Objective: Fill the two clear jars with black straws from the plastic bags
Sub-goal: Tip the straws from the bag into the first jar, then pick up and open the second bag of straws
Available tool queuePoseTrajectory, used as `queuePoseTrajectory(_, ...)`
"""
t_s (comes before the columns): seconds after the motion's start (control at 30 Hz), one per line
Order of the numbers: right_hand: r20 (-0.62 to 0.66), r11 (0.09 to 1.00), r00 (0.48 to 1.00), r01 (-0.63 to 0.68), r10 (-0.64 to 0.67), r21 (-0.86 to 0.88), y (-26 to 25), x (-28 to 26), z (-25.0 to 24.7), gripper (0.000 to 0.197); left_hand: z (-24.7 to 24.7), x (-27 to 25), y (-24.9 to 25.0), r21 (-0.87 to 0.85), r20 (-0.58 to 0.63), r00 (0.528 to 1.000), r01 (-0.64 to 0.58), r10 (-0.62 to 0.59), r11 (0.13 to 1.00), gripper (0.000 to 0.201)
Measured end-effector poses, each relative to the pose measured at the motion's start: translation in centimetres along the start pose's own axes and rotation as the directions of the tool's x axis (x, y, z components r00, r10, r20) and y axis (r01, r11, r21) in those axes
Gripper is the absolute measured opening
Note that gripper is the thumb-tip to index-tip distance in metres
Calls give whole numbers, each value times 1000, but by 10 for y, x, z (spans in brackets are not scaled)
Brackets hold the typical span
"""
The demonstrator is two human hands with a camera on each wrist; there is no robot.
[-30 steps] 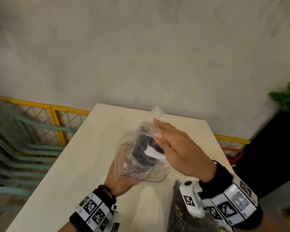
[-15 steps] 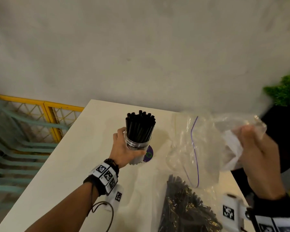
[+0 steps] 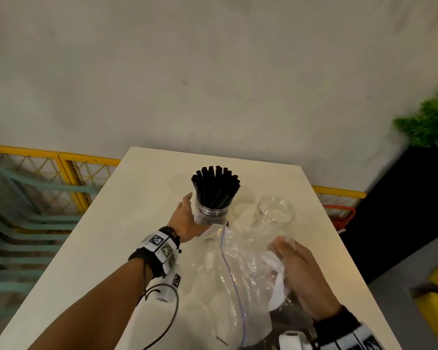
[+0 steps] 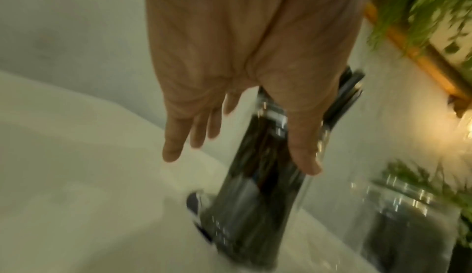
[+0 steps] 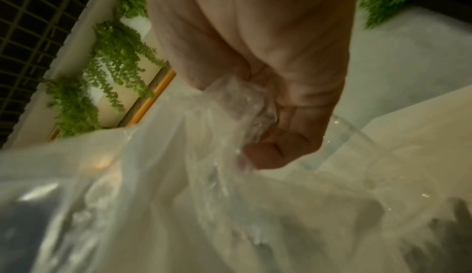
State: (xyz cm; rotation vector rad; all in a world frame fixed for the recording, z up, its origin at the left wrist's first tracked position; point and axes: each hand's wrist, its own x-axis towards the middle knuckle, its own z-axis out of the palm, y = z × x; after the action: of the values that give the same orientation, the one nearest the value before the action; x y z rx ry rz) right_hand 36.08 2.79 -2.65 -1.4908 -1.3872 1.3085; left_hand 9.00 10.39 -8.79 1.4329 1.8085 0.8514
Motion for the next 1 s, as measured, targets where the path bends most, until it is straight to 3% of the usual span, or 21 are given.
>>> queuePoseTrajectory(0.07,56,998,998,1,3,-70,-3,8,11,33,-32,-27,-1,-47,-8,999,32,-33,998,78)
queuePoseTrajectory(0.13,118,995,993,4,7,-95,-10,12,26,30,-64,-60,3,-77,-59,998,-17,13,997,52)
queuePoseTrajectory(0.23,208,986,978,6,29,-166,-23,16,56,27,-95,-112,20,-166,-146,983,-136,112,977,45)
queuePoseTrajectory(0.3,234,985,971,-16,56,-171,-28,18,77,25,-106,-145,39,-72,-247,930,-298,273,952,40)
queuePoseTrajectory(0.37,288,989,948,-111,134,-93,-34,21,98,22,-109,-168,52,135,-291,849,-421,442,897,37)
queuePoseTrajectory(0.43,326,972,918,-233,226,-18,-38,24,113,35,-104,-177,51,272,-197,819,-483,539,833,39)
queuePoseTrajectory(0.47,323,966,911,-255,256,-44,-37,27,118,47,-101,-175,44,308,-121,838,-478,532,823,43)
queuePoseTrajectory(0.53,286,953,924,-190,255,-236,-35,29,120,67,-92,-162,22,431,80,915,-390,396,814,63)
queuePoseTrajectory(0.6,239,912,951,-87,195,-400,-34,24,110,69,-84,-148,-3,602,232,961,-261,148,754,72)
queuePoseTrajectory(0.63,230,905,959,-56,167,-422,-34,21,100,65,-82,-140,-13,658,258,964,-222,62,720,68)
queuePoseTrajectory(0.7,221,932,965,-55,142,-358,-34,12,74,52,-83,-129,-23,670,255,967,-193,22,717,61)
queuePoseTrajectory(0.77,157,951,982,-51,103,-306,-35,-1,42,37,-87,-122,-25,638,226,969,-224,99,737,54)
queuePoseTrajectory(0.9,-76,883,996,-1,-40,-470,-12,-19,-25,21,-96,-116,-20,505,130,924,-374,360,778,41)
queuePoseTrajectory(1.0,-233,806,972,-115,-29,-580,24,-33,-61,16,-96,-124,-5,449,115,873,-471,474,759,33)
